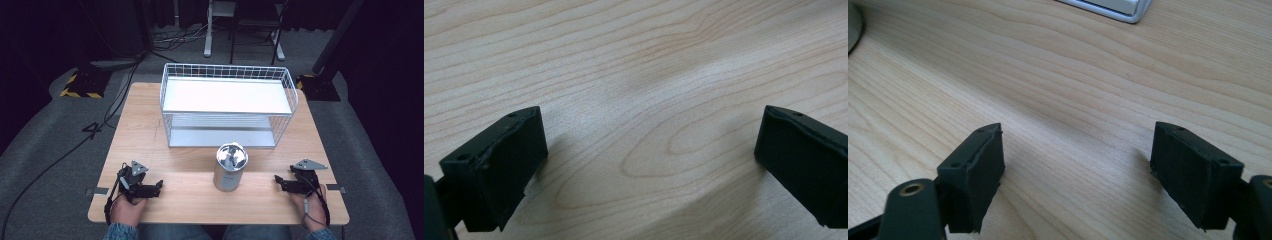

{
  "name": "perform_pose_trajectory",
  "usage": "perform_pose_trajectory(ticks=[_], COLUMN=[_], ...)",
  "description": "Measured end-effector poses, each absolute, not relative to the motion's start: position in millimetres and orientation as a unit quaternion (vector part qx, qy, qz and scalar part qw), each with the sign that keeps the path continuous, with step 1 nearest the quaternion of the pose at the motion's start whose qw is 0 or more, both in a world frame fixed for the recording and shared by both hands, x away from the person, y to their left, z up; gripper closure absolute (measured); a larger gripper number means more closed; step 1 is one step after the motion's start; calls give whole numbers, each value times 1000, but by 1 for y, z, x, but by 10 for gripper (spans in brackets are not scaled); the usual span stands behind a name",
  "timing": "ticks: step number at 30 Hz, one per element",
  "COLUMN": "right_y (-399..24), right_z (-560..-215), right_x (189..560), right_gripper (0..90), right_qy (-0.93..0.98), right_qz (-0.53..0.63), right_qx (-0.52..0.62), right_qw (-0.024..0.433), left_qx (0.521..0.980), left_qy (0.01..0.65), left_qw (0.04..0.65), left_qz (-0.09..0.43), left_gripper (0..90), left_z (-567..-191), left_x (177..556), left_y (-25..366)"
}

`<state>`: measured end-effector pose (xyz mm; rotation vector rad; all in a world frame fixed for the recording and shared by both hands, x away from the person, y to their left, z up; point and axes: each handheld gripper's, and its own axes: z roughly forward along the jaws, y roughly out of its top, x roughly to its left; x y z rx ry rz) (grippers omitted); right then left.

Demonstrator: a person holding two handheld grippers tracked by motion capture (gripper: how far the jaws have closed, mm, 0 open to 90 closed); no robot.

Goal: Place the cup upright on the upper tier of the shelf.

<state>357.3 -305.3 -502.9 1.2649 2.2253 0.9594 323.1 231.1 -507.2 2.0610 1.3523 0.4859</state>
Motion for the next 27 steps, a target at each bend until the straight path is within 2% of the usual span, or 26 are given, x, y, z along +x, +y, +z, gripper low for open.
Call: perform_pose_trajectory(ticks=[3,6,8,9,15,27], right_y=[-306,-306,-305,-305,-302,-275], right_z=[-502,-502,-502,-502,-486,-456], right_x=[358,359,359,359,351,336], right_gripper=[205,129,123,84,0,0], right_qy=[796,796,797,797,792,781], right_qz=[338,329,329,333,374,473], right_qx=[459,467,466,467,444,369], right_qw=[203,200,199,191,189,176], left_qx=[780,780,780,780,780,780], left_qy=[512,512,512,512,512,513], left_qw=[310,309,310,310,309,308], left_qz=[184,184,184,184,184,184], left_gripper=[8,8,8,8,8,8], left_z=[-507,-507,-507,-507,-507,-507], left_x=[323,323,323,323,323,323], left_y=[231,231,231,231,231,231])
